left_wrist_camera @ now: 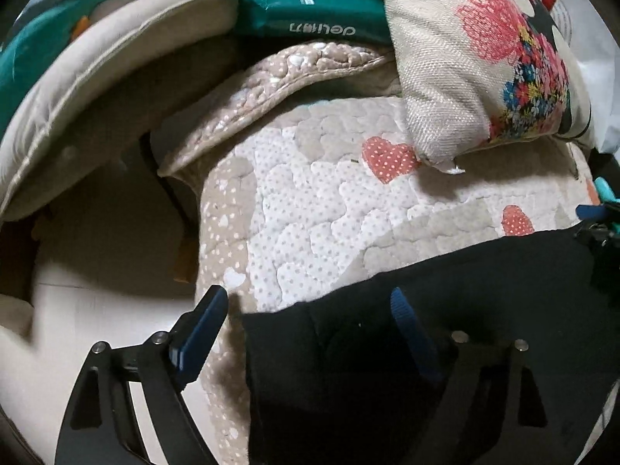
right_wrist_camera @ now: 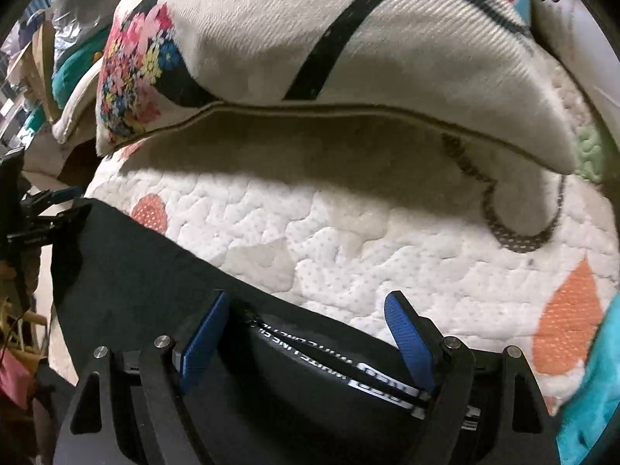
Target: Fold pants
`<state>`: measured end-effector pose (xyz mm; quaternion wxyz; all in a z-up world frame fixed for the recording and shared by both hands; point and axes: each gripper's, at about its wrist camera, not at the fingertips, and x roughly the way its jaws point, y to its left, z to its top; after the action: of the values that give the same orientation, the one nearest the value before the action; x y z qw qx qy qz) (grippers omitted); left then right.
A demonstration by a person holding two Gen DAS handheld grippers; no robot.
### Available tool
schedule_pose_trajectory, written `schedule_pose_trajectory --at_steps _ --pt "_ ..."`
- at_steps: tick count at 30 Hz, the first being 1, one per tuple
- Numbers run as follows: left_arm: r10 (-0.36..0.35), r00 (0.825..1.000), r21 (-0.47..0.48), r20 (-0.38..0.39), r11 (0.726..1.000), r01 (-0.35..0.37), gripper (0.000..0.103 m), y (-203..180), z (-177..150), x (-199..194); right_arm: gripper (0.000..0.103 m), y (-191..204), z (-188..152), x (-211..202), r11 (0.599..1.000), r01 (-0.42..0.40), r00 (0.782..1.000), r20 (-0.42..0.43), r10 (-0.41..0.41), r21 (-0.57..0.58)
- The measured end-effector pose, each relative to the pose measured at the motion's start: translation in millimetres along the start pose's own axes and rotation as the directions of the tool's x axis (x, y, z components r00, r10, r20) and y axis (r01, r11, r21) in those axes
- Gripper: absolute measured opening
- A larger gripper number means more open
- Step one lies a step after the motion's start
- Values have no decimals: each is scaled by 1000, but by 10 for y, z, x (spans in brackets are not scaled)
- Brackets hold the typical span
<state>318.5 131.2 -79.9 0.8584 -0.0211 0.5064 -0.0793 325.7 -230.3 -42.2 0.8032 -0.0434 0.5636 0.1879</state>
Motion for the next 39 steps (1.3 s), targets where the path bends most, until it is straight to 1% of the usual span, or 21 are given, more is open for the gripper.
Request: schedule_pose_trajectory --at_steps 1,2,3,4,5,6,7,8,10,11,13,16,17,20,22,28,33,39 --pt "-54 999 -21 -6 998 53 60 6 -6 -19 87 24 -13 14 1000 9 1000 -3 -9 -14" --pt "-43 999 -25 -3 999 43 53 6 -23 -52 84 52 -34 13 1000 11 1000 -1 -12 -23" --pt "-61 998 -7 0 998 61 20 -33 -33 -92 78 84 -48 -11 1000 -8 1000 3 8 -28" --pt "-73 997 25 7 997 72 12 -104 -55 -152 68 107 -58 -24 999 -24 1000 4 24 -28" --pt "-73 997 45 3 996 73 11 -144 -71 -175 53 122 -74 -47 999 -46 999 3 46 -27" --pt "-63 998 74 1 995 63 11 -207 -98 -199 50 143 -98 -74 998 -57 998 -1 57 -31" --pt "-57 998 94 5 994 56 10 -253 -124 -232 43 152 -120 -94 998 -53 999 0 53 -38" --pt "-55 998 95 8 994 54 10 -262 -136 -266 33 152 -141 -117 997 -62 998 -3 62 -41" --pt "-55 998 85 23 995 53 10 -277 -155 -344 21 111 -181 -204 996 -92 996 2 92 -18" --pt "-55 998 80 33 995 53 10 -286 -191 -383 16 85 -189 -253 994 -108 994 12 108 -5" --pt "-57 997 72 55 996 53 10 -290 -186 -485 13 61 -230 -383 992 -129 991 31 129 3" --pt "-59 993 56 98 997 54 10 -293 -226 -714 11 155 -315 -510 992 -124 991 46 125 -17" --pt "-65 992 51 112 997 59 10 -277 -193 -775 10 180 -349 -562 992 -120 991 53 121 -22" --pt "-80 985 50 152 996 73 10 -342 -311 -1066 10 303 -439 -717 994 -108 991 81 109 -24" --pt "-87 981 51 176 996 79 10 -381 -389 -1236 10 293 -514 -883 995 -99 991 92 101 -25" --pt "-104 969 52 226 994 95 10 -523 -795 -1730 9 461 -800 -1198 998 -49 993 105 52 -25" --pt "-101 961 63 257 994 88 10 -641 -1172 -2005 9 617 -1126 -1393 999 -25 995 100 27 -27" --pt "-82 959 77 271 995 64 10 -761 -1633 -2205 9 784 -1591 -1505 999 -14 997 70 17 -35"
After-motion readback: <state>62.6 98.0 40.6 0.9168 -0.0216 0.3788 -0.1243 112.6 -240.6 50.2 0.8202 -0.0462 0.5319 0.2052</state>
